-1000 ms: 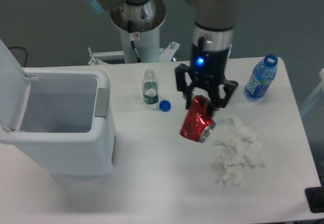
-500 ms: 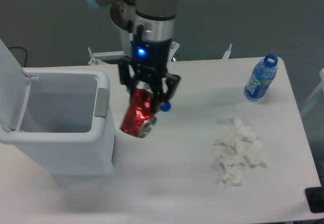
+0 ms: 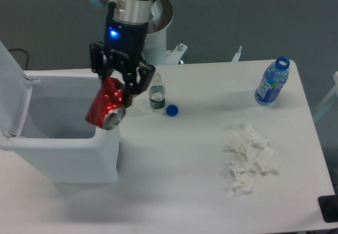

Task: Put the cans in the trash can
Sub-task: 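Carry the held red can over the open white trash bin, then lower the can into the bin and open the gripper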

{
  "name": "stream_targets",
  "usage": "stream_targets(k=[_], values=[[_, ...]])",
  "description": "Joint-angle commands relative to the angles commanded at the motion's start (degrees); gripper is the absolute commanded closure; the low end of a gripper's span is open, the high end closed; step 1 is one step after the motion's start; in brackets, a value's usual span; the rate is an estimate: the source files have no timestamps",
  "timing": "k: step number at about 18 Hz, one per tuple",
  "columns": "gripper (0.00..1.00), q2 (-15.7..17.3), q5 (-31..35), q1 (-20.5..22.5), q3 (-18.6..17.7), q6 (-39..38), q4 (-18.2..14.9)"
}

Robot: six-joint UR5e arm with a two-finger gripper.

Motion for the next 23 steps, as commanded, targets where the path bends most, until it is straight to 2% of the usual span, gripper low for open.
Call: stream_targets(k=[5,10,13,20,23], values=[[0.51,-0.3,-0.7,-3.3,-0.1,-0.2,-0.3],[0.51,-0.3,-0.5,-4.7,-0.3,-1.2,-0.4],[0.49,0.1,-0.4,-5.0,-1.6,-1.1,-0.3],[0.46,-0.2,-0.4,-5.1,-1.7,-1.1,-0.2],[0.36,-0.2,-0.4,-5.1,-1.8,-1.1,-0.1]])
